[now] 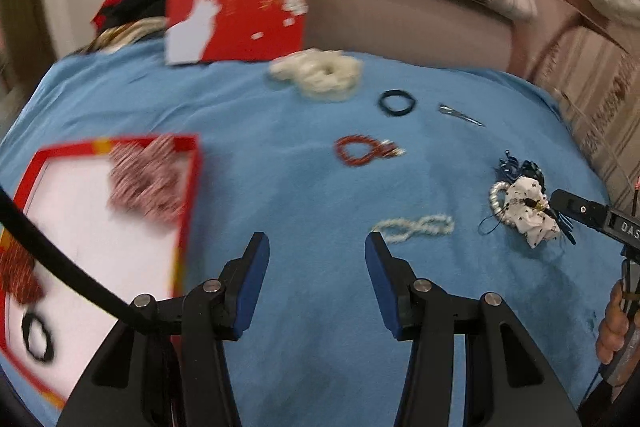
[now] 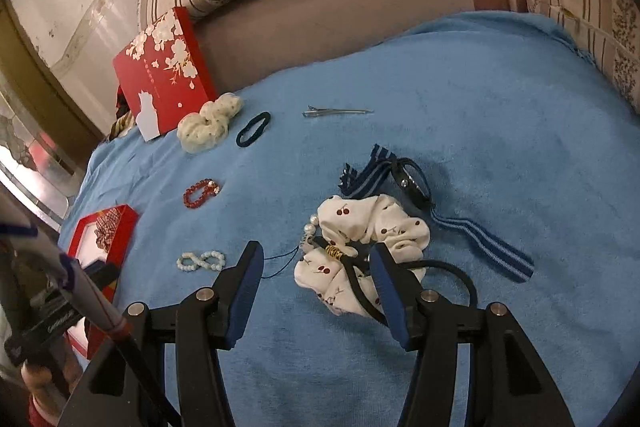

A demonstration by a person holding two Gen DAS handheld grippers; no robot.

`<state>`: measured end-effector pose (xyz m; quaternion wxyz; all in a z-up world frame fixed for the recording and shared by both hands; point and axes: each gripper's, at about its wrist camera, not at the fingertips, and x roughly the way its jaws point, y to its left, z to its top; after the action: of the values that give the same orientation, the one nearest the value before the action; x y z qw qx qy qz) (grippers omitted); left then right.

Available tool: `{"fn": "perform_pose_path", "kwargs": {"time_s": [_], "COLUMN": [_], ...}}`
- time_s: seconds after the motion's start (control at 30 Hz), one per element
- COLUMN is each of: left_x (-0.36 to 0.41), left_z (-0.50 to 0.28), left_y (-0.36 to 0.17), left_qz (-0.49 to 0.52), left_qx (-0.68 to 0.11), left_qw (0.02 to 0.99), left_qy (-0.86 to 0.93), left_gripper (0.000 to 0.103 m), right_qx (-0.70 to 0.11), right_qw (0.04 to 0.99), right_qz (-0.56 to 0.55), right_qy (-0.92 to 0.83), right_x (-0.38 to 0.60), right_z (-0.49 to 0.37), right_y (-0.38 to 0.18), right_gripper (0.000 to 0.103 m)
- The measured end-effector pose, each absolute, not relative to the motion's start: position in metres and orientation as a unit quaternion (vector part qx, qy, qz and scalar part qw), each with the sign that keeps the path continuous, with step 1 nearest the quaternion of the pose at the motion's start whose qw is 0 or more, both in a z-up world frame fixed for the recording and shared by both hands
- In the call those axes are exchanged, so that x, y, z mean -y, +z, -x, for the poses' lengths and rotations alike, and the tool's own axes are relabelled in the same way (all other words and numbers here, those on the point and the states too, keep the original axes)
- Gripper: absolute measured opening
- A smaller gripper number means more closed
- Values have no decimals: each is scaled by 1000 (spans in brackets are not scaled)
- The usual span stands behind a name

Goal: Organize jewelry
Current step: 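Move both tools back over the remaining jewelry on the cloth, then grasp the white pearl bracelet with the left tool while the right tool grasps the black cord charm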

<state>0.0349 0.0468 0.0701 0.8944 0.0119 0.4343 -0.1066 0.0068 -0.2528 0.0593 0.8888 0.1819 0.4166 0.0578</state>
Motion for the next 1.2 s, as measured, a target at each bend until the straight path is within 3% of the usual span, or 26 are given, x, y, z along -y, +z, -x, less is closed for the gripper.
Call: {"fn": "perform_pose_path", "kwargs": {"time_s": [0.3,0.5,0.53,0.57,0.63,0.8,1.1,1.2], "left_x": [-7,20,24,28,34,21,-31,-35], "left_z": [-56,-77,-78,-77,-73,-42,-15,-20], "left_y": [45,27,25,24,21,30,37,34], "left_qz": [-32,-35,-40,-50,-65,-60,-14,13], "left_qx": [-478,-508,-513,-517,-534,-541,-537,-534], "left_qw": [863,837,833,829,814,803,821,823], "left_qy": [-160,-199,-204,-208,-219,-242,-195,-193], "left_gripper": [48,48,43,24,5,5,5,17], "right_qx": [-411,-455,-460,-465,-475,-485,-475,-479], "right_qw": [885,841,831,818,794,741,795,807], "right_qz": [-209,-279,-297,-317,-343,-365,-283,-254], "right_qy": [64,89,101,120,160,288,250,235], "right_x": [275,285,285,284,277,234,208,209], "right_z": [-21,-31,-32,-33,-34,-25,-9,-9], "right_y": [60,29,24,19,14,16,34,34], "right_gripper": [60,59,59,59,59,59,59,59]}}
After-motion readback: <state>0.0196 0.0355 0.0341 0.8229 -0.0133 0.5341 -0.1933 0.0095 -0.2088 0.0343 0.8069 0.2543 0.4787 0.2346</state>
